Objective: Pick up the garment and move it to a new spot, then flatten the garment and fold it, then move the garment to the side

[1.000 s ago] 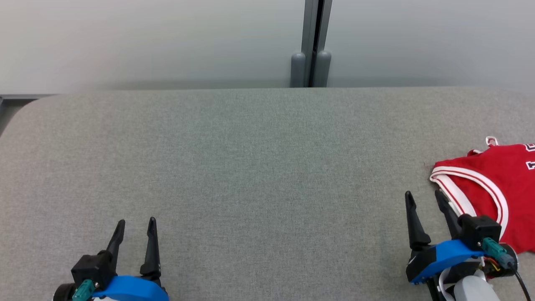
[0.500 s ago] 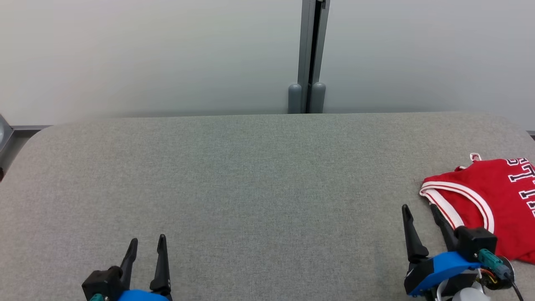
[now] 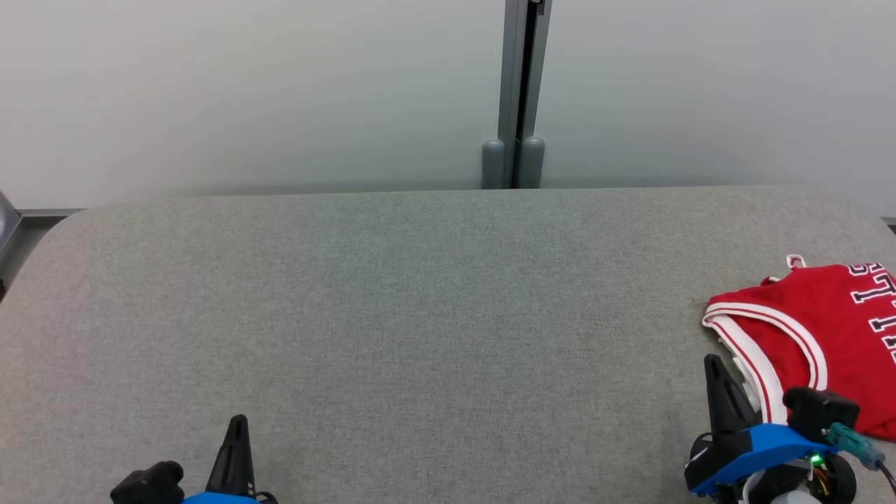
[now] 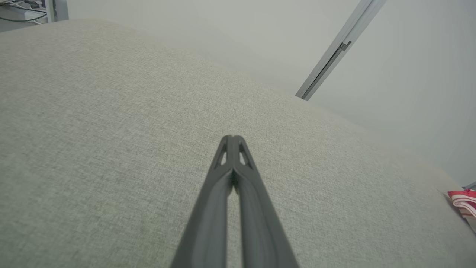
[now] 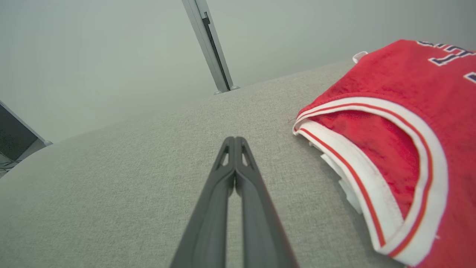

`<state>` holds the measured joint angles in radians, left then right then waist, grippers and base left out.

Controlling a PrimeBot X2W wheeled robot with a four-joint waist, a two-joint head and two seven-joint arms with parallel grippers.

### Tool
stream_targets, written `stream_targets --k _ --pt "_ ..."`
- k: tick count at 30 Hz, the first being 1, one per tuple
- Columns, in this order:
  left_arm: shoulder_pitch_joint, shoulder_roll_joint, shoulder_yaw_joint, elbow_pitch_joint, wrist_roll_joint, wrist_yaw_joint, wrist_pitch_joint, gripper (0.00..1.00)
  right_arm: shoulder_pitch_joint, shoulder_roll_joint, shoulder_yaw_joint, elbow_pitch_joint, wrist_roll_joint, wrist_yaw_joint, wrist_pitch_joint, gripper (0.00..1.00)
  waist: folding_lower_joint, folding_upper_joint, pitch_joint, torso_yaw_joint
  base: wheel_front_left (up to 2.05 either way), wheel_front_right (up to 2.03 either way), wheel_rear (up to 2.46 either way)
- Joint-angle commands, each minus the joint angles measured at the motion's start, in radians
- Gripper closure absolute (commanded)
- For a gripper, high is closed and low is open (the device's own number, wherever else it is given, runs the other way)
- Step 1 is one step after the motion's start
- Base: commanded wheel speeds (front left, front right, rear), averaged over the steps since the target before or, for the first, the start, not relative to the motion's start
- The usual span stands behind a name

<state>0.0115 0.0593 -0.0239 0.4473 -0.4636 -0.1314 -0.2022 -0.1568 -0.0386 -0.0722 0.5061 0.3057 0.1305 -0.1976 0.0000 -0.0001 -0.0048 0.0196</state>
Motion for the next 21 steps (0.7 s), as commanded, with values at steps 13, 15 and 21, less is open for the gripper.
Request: stream_targets --k 13,15,21 --pt "-0.048 0.001 0.029 -0.056 -0.221 0.000 0.058 1.00 0.006 -0.007 -0.003 -0.073 0.254 0.000 0.052 1.00 0.0000 0.0001 0.001 -0.002 0.00 0.00 0.00" --pt "-0.051 0.001 0.033 -0.060 -0.250 0.000 0.066 1.00 0.007 -0.007 -0.004 -0.079 0.287 0.000 0.060 1.00 0.0000 0.0001 0.001 -0.003 0.00 0.00 0.00" --pt "-0.058 0.000 0.041 -0.074 -0.332 0.000 0.088 1.00 0.011 -0.008 -0.008 -0.096 0.380 0.000 0.083 1.00 0.0000 0.0001 0.002 -0.004 0.00 0.00 0.00"
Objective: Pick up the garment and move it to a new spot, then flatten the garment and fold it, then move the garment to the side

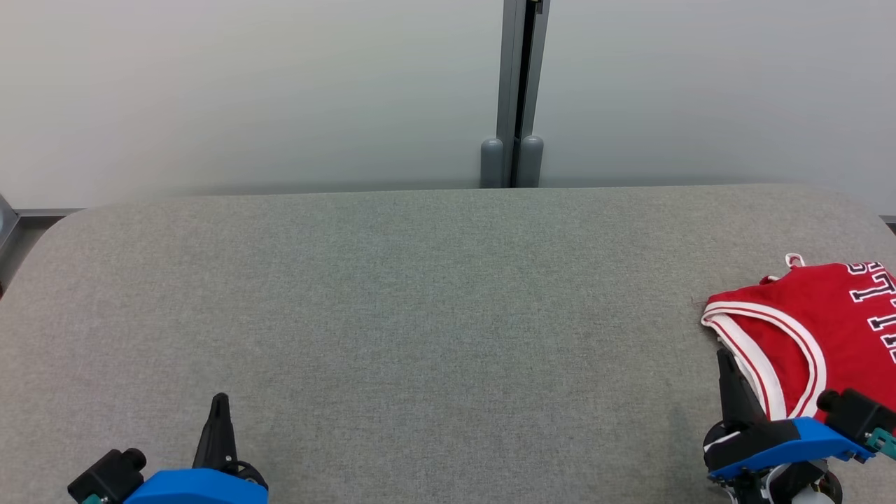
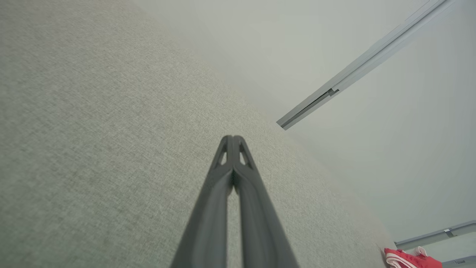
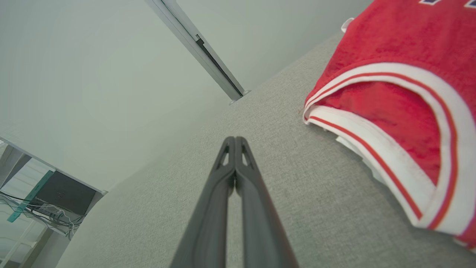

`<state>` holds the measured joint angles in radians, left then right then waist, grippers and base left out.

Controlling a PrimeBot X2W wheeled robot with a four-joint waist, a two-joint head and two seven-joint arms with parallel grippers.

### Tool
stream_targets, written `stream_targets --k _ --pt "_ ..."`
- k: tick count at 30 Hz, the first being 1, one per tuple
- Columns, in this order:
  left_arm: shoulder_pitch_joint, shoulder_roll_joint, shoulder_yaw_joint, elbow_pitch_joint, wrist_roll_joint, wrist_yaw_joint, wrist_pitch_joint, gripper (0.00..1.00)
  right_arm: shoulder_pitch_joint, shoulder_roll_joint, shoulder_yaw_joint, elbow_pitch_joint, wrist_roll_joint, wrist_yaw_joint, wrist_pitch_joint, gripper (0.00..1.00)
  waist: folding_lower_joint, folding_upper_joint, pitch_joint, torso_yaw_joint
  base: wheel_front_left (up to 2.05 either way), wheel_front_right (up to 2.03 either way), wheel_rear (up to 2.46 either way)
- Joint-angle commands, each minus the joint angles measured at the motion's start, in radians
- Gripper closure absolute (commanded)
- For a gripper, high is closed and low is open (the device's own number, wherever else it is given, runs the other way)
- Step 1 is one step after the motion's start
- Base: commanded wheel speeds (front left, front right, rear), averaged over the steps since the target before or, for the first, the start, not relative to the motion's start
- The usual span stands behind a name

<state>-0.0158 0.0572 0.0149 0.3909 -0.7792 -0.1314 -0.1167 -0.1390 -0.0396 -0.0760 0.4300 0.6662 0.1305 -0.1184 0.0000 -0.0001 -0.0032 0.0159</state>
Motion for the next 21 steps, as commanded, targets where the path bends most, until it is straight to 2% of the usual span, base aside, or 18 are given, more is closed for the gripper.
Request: stream_targets --k 1,21 --pt "-0.032 0.002 0.004 -0.020 -0.029 0.000 0.007 1.00 -0.006 -0.007 -0.004 -0.023 0.035 0.000 0.007 1.00 0.0000 0.0001 0.000 0.000 0.00 0.00 0.00" --pt "-0.052 -0.001 0.033 -0.059 -0.266 0.001 0.073 1.00 0.006 -0.009 -0.014 -0.073 0.304 0.000 0.075 1.00 0.0000 0.0001 0.001 -0.004 0.00 0.00 0.00"
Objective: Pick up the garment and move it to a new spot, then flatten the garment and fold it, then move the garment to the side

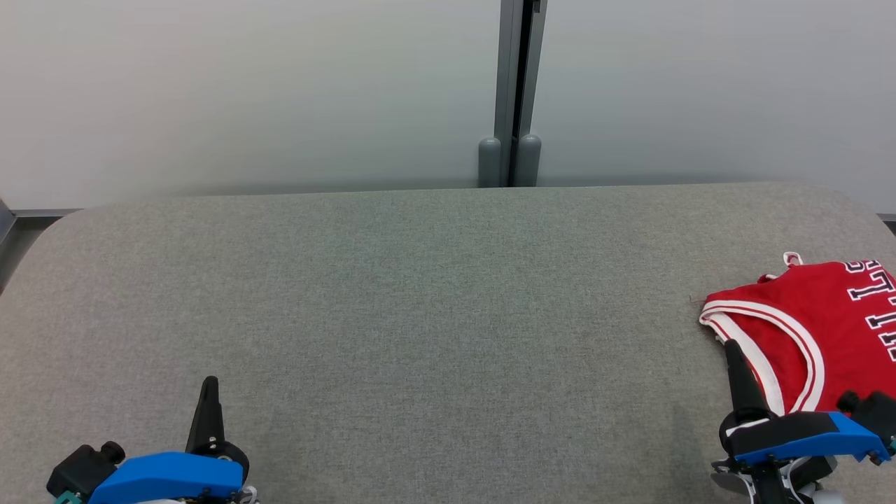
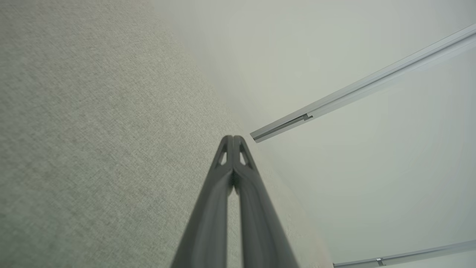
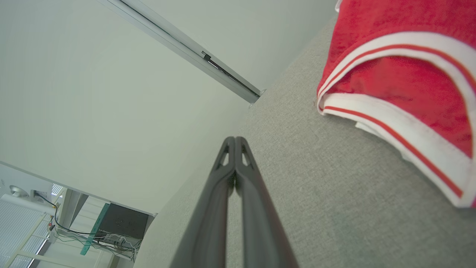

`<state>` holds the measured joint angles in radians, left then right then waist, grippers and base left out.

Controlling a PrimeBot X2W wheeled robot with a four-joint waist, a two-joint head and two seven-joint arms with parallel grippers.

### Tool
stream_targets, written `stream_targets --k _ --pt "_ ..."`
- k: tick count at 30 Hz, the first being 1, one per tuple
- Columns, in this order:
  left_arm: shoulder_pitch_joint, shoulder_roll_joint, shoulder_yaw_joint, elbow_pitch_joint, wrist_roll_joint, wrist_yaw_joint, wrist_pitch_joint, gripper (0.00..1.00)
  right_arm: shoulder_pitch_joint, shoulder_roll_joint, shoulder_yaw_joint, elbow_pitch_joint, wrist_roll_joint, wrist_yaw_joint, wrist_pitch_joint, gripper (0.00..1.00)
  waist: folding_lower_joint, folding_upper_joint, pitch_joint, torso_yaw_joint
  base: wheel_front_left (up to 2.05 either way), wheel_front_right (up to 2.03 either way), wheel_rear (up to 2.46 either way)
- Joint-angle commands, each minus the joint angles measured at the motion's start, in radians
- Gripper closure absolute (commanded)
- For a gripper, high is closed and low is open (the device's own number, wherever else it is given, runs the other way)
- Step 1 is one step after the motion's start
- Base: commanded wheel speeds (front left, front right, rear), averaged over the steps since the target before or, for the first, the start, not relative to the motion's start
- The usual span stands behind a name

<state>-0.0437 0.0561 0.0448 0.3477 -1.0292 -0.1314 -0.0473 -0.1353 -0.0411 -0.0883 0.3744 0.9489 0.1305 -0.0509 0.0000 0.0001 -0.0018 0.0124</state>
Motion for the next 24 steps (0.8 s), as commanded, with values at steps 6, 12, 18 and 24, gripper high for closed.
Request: stream_targets --k 6,12,18,24 --pt "-0.031 -0.001 0.011 -0.026 -0.078 0.001 0.022 1.00 0.006 -0.009 -0.005 -0.031 0.092 0.000 0.024 1.00 0.0000 -0.0001 0.000 -0.001 0.00 0.00 0.00" --pt "-0.037 -0.001 0.019 -0.035 -0.137 0.001 0.038 1.00 0.010 -0.009 -0.007 -0.042 0.158 0.000 0.041 1.00 0.0000 -0.0001 0.001 -0.002 0.00 0.00 0.00" --pt "-0.039 -0.002 0.027 -0.044 -0.192 0.001 0.055 1.00 0.013 -0.010 -0.010 -0.054 0.222 0.000 0.057 1.00 0.0000 -0.0001 0.001 -0.003 0.00 0.00 0.00" --pt "-0.045 -0.003 0.032 -0.053 -0.245 0.001 0.069 1.00 0.014 -0.010 -0.012 -0.065 0.282 0.000 0.072 1.00 0.0000 -0.0001 0.002 -0.004 0.00 0.00 0.00"
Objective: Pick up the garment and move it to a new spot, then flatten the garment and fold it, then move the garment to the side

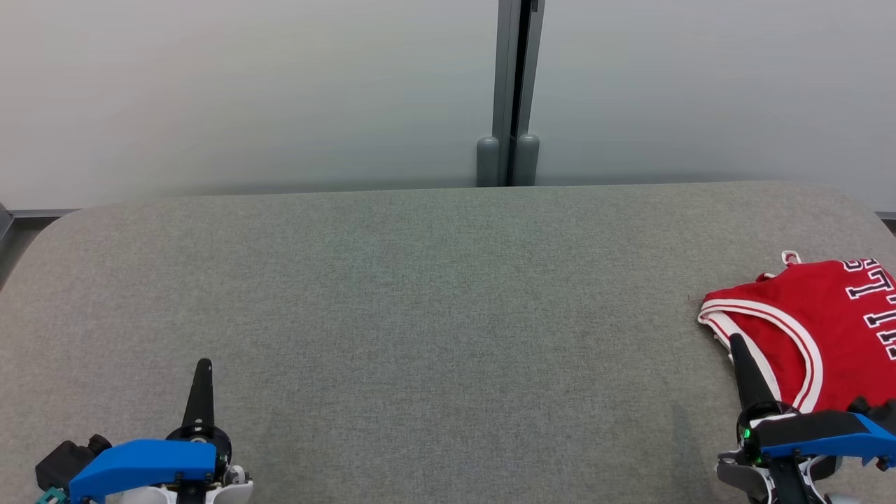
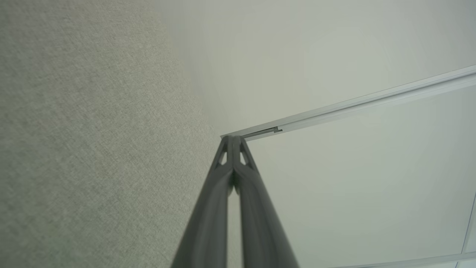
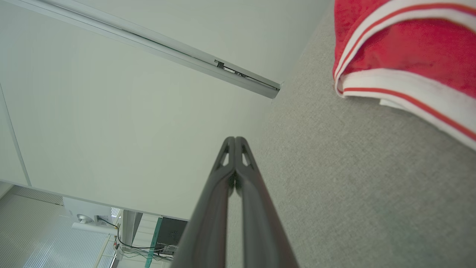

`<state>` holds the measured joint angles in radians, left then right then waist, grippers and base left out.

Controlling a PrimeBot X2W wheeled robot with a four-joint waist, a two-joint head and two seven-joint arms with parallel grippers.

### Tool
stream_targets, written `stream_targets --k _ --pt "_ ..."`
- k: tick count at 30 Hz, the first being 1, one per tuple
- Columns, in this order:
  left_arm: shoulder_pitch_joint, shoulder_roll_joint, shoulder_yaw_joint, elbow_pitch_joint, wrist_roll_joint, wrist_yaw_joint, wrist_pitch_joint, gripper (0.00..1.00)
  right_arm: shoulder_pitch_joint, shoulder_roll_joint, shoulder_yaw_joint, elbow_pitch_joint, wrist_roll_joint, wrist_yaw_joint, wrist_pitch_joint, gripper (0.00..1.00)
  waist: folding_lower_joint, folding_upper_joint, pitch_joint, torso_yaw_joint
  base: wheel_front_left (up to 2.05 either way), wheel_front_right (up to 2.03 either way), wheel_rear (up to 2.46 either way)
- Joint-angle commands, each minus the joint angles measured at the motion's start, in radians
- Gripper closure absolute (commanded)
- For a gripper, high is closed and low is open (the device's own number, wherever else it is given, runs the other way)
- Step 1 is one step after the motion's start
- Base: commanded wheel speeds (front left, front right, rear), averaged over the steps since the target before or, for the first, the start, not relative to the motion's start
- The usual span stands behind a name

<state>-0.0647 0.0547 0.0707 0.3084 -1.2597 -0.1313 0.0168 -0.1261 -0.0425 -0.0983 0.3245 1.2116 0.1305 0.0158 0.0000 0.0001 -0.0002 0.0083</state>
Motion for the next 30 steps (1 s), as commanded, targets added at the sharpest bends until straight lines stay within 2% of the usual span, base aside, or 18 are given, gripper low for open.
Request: stream_targets --k 1,30 --pt "-0.025 -0.002 0.006 -0.015 -0.024 0.001 0.007 1.00 0.004 -0.009 -0.002 -0.017 0.029 0.000 0.008 1.00 0.0000 -0.0001 0.000 0.000 0.00 0.00 0.00" --pt "-0.042 -0.004 0.034 -0.048 -0.238 0.001 0.068 1.00 0.017 -0.010 -0.012 -0.060 0.271 0.000 0.069 1.00 0.0000 -0.0001 0.002 -0.005 0.00 0.00 0.00"
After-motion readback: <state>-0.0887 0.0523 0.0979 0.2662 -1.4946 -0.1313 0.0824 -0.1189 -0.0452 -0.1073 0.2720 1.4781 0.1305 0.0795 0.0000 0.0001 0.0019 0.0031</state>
